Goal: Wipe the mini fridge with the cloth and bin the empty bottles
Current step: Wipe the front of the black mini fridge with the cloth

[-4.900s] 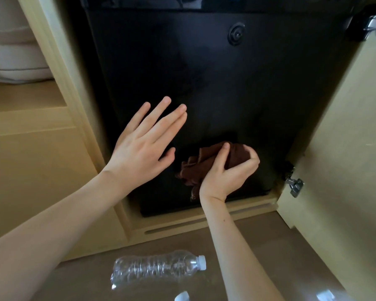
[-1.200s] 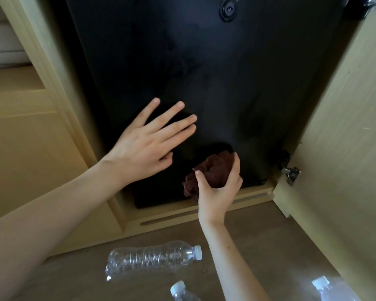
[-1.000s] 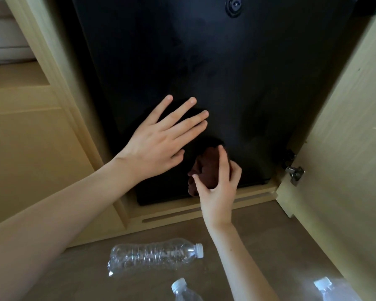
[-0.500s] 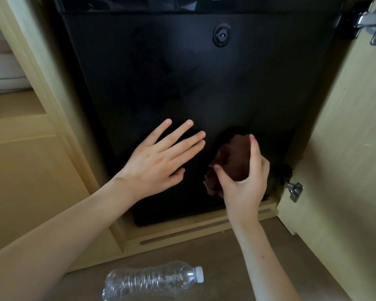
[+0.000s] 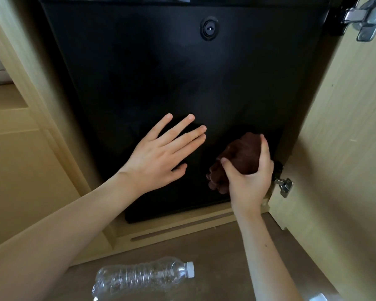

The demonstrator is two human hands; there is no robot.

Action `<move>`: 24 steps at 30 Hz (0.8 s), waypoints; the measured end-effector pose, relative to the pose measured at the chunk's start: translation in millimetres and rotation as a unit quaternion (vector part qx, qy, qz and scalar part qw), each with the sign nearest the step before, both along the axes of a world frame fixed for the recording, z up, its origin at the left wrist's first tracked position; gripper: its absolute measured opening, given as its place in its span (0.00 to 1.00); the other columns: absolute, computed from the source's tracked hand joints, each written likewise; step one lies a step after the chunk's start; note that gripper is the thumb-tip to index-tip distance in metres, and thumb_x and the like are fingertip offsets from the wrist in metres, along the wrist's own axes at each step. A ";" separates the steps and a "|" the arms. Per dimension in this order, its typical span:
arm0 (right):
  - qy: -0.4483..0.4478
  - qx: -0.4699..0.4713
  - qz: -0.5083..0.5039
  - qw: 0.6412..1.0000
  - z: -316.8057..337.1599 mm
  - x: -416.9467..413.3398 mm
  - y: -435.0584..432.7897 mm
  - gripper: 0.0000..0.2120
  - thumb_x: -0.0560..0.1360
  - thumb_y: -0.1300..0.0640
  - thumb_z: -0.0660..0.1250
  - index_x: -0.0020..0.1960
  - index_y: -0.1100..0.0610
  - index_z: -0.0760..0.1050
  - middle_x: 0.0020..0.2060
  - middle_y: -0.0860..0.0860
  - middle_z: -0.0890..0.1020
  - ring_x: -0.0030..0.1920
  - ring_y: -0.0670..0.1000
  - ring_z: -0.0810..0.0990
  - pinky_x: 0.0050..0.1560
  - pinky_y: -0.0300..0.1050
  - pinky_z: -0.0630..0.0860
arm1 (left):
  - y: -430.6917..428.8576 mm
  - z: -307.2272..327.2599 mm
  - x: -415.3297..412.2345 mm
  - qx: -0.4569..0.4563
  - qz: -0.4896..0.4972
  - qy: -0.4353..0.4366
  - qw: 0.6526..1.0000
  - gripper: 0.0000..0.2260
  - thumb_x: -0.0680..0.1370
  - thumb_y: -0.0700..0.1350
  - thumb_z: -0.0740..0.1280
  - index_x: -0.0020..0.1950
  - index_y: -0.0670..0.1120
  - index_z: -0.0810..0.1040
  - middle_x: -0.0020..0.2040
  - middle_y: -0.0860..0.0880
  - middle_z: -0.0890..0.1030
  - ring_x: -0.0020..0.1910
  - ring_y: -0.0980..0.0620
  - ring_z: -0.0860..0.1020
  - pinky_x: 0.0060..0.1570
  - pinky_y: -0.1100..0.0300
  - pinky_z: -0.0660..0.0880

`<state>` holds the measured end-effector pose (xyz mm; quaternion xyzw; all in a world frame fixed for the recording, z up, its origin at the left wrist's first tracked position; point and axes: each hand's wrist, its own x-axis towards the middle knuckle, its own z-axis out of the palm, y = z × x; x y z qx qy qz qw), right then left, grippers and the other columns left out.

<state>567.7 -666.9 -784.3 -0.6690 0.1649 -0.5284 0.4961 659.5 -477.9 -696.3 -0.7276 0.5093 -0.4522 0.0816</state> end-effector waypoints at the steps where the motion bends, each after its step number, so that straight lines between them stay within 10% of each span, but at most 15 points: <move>1: 0.005 -0.013 -0.002 1.000 2.2 -0.2 -3.3 0.42 0.69 0.56 0.80 0.76 0.42 0.63 0.64 0.44 0.70 0.61 0.26 0.68 0.51 0.18 0.68 | -0.9 -0.8 0.2 -0.001 -0.001 0.000 1.000 0.33 0.75 0.51 0.68 0.78 0.46 0.62 0.79 0.49 0.61 0.79 0.45 0.53 0.78 0.45 0.43; 9: 0.090 0.039 0.004 0.995 -68.3 -21.7 12.2 0.40 0.67 0.65 0.80 0.74 0.55 0.67 0.63 0.59 0.74 0.57 0.34 0.73 0.54 0.21 0.71 | -12.4 -1.9 -1.6 0.007 -0.001 -0.001 1.000 0.33 0.75 0.50 0.68 0.78 0.45 0.62 0.78 0.47 0.61 0.79 0.44 0.53 0.78 0.44 0.43; 13: 0.058 0.033 -0.006 0.998 -40.7 -13.4 2.2 0.40 0.67 0.62 0.80 0.75 0.50 0.67 0.64 0.52 0.73 0.57 0.26 0.70 0.50 0.19 0.70 | -22.2 -0.6 -3.9 0.008 -0.006 0.001 1.000 0.33 0.74 0.49 0.69 0.77 0.44 0.63 0.78 0.47 0.62 0.79 0.43 0.53 0.77 0.44 0.44; 24: 0.071 0.067 -0.012 0.995 -58.1 -20.5 -21.9 0.37 0.68 0.61 0.80 0.74 0.51 0.69 0.63 0.48 0.75 0.62 0.41 0.75 0.61 0.36 0.76 | -35.6 -4.3 -5.3 -0.009 -0.008 -0.002 1.000 0.32 0.75 0.49 0.68 0.77 0.44 0.63 0.78 0.47 0.62 0.79 0.43 0.54 0.77 0.44 0.44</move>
